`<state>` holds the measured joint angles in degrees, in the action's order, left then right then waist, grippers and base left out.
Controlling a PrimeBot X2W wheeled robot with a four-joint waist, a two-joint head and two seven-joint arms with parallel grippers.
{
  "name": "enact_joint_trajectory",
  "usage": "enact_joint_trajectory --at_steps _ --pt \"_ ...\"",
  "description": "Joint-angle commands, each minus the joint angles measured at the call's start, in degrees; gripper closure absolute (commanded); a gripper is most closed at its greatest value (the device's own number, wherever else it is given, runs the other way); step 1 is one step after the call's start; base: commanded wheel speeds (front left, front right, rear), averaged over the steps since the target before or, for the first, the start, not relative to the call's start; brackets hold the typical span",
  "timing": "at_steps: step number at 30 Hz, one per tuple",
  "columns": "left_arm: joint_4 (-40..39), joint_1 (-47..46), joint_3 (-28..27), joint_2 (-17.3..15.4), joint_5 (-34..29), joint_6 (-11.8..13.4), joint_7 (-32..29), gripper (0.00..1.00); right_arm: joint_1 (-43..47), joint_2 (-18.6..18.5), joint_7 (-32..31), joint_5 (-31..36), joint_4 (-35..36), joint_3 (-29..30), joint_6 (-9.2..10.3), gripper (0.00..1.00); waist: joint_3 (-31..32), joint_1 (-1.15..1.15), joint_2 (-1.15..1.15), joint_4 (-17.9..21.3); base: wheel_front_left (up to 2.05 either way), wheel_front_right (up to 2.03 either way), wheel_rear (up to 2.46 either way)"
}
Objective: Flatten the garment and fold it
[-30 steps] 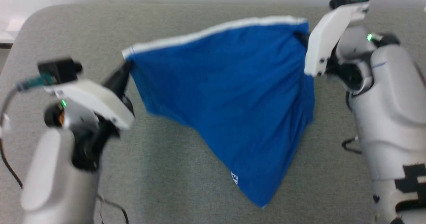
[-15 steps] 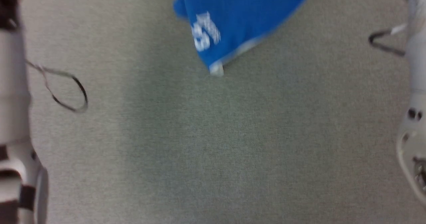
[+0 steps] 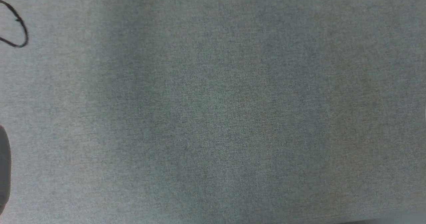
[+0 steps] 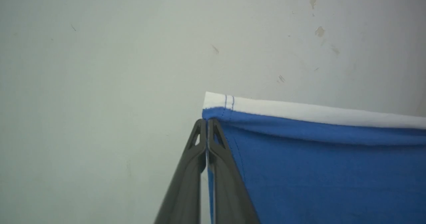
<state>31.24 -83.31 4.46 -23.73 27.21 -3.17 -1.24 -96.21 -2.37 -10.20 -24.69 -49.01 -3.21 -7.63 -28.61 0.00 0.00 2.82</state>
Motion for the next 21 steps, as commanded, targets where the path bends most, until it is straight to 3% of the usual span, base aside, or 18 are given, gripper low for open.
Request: enact_joint_trajectory --at_steps 1,12,21 --pt "1.27 0.13 0.14 -0.6 -0.07 -0.67 0.71 1.0 -0.08 -0.51 0.88 -0.27 -1.27 -0.63 0.14 1.0 -1.4 0.0 0.0 0.46 0.0 0.0 0.0" --pt "4.9 12.07 5.56 0.8 1.49 -3.83 4.79 1.0 12.72 -0.51 2.78 -4.95 -3.41 -5.13 0.14 1.0 2.73 0.0 0.0 -2.03 0.0 0.0 0.0" --pt "-0.43 32.64 7.13 3.02 5.72 -3.98 6.76 1.0 38.12 -3.9 -1.33 -9.22 9.61 -7.61 0.14 1.0 13.67 0.0 0.0 -3.31 0.0 0.0 0.0"
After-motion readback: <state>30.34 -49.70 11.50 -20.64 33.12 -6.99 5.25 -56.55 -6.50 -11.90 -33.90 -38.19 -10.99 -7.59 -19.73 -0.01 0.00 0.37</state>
